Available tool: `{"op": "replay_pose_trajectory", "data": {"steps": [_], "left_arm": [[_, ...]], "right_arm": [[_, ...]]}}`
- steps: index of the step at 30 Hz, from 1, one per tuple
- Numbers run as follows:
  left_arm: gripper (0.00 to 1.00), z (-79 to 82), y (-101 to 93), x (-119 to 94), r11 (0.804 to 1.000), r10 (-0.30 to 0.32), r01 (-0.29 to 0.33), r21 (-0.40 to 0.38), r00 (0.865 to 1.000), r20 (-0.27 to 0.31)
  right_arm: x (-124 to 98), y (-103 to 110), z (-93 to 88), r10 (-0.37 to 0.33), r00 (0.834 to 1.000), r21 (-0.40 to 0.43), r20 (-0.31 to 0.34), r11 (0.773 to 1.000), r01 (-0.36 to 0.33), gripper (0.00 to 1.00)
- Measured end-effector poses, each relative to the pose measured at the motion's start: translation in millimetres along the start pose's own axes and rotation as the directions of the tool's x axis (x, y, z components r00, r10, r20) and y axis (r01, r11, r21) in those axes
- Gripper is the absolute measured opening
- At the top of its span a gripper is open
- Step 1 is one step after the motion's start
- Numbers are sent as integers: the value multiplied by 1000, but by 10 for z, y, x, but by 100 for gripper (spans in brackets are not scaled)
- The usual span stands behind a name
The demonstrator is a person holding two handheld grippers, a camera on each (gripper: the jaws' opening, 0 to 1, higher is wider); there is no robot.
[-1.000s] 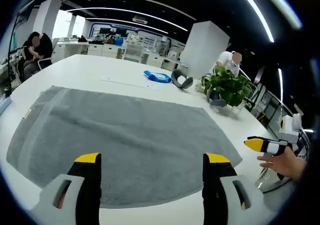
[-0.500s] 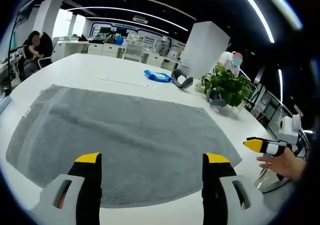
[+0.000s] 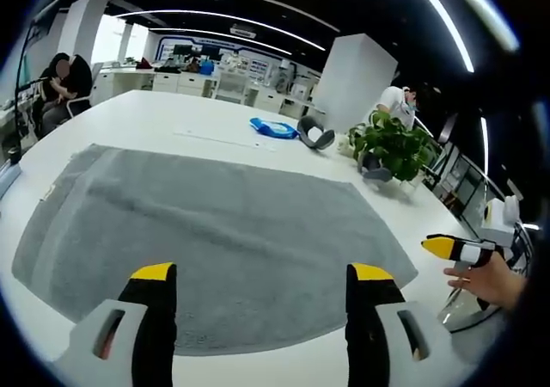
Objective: Fold the towel on the table until its edges align and the towel forms a compact rectangular stack.
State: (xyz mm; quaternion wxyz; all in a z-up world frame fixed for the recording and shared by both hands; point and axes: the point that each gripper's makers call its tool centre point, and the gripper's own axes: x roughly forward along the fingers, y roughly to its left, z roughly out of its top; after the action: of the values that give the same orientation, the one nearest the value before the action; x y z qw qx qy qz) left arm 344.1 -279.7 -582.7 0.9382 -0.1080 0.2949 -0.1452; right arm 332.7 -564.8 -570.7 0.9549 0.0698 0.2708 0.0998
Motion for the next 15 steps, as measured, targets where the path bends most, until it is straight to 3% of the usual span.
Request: {"op": "replay_pose_trajectory", "data": {"steps": [15], "left_arm": [[81, -21, -15, 13, 1000, -6, 7, 6, 1000, -12]], "right_arm": [[-9, -45, 15, -12, 1000, 24, 4, 1000, 12, 82]]}}
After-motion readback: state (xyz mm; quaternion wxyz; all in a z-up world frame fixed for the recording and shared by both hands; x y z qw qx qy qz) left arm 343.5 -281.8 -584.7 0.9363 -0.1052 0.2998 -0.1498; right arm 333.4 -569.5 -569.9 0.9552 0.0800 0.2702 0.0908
